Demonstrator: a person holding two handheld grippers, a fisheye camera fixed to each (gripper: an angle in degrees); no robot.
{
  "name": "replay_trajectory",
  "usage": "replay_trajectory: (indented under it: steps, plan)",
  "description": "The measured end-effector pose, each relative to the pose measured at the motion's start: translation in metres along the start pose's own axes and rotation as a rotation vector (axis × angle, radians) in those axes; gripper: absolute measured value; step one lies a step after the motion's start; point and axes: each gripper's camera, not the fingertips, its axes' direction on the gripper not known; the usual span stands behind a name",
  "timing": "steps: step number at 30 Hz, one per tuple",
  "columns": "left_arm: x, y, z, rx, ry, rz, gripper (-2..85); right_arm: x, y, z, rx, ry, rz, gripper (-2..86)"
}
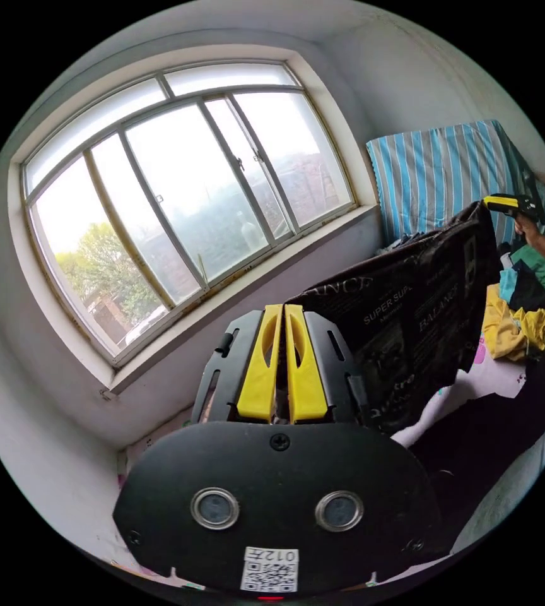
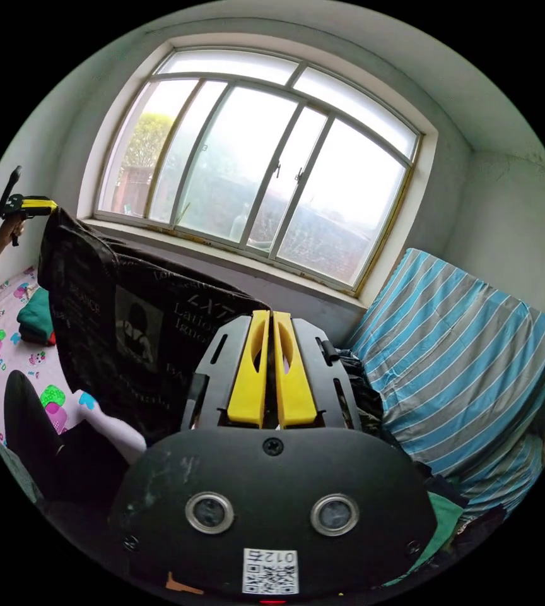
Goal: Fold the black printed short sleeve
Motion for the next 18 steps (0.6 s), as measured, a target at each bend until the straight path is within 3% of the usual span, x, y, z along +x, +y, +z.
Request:
replay_trajectory:
  steps: [8, 18]
  plan:
    - [0.001, -0.067, 0.234, -0.286, 0.095, 0.011, -0.2, 0.005, 0.018, 0.193, -0.217, -0.052, 0.023, -1.0]
    - [0.008, -0.093, 0.565, -0.673, 0.250, -0.160, -0.1, 0.018, 0.087, 0.497, -0.552, -0.189, 0.159, -1.0]
